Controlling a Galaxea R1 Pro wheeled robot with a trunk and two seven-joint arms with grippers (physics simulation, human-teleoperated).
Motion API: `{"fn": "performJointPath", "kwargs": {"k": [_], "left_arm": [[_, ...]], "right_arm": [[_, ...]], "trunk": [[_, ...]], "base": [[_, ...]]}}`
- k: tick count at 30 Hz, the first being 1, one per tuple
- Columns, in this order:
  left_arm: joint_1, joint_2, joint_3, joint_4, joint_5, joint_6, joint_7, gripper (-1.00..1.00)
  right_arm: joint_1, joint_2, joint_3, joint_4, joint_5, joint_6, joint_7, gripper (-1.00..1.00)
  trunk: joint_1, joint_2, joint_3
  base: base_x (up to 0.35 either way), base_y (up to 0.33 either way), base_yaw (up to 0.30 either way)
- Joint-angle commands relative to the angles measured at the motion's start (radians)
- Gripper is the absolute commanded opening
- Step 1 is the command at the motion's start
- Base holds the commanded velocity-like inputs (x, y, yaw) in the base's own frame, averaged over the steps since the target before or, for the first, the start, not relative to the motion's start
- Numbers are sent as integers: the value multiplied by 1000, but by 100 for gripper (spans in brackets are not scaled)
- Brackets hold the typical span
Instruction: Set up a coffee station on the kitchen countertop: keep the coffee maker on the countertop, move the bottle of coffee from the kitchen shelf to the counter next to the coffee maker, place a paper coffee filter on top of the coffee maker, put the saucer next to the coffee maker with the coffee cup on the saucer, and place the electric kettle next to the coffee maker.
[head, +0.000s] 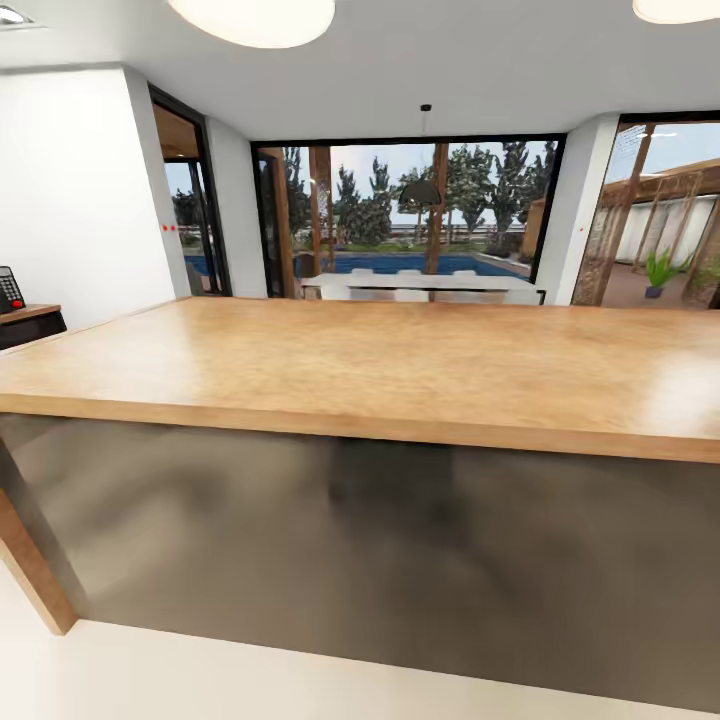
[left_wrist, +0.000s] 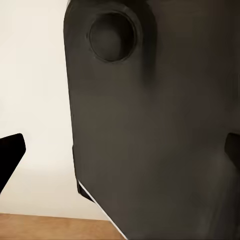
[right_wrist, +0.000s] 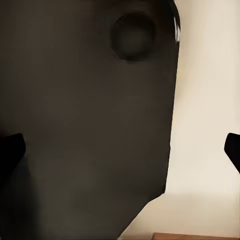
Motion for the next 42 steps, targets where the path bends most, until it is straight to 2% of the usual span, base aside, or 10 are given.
{"fn": "performJointPath", "kwargs": {"k": [1,6,13,23,30,32,36,42], "left_arm": [[0,0,0,0,0,0,0,100],[0,-2,-2,-1,-2,-2,-3,100],[0,1,1,-3,6,-4,-2,100],[0,-1,0,-4,9,-5,-2,100],[-1,-2,-1,-6,9,-8,-2,100],[0,-2,-3,-5,8,-30,-2,100],[0,0,-9,-5,-3,-148,-3,100],[-1,3,-7,-5,0,-172,-3,100]], "right_arm": [[0,0,0,0,0,0,0,100],[-2,3,0,-5,5,0,-2,100],[-20,39,2,-45,6,0,-3,100],[-20,41,-1,-78,4,-1,-2,100],[-20,40,1,-93,6,-1,-2,100],[-20,40,2,-103,6,-1,-2,100],[-20,38,2,-111,6,-2,-2,100],[-20,34,2,-112,6,-2,-2,100]], "trunk": [[0,0,0],[0,0,0],[0,0,0],[0,0,-1],[0,0,-6],[0,0,-8],[0,0,-11],[0,0,-17]], "base": [[0,0,0],[0,0,0],[0,0,0],[0,0,4],[0,0,169],[0,0,221],[0,0,227],[0,0,228]]}}
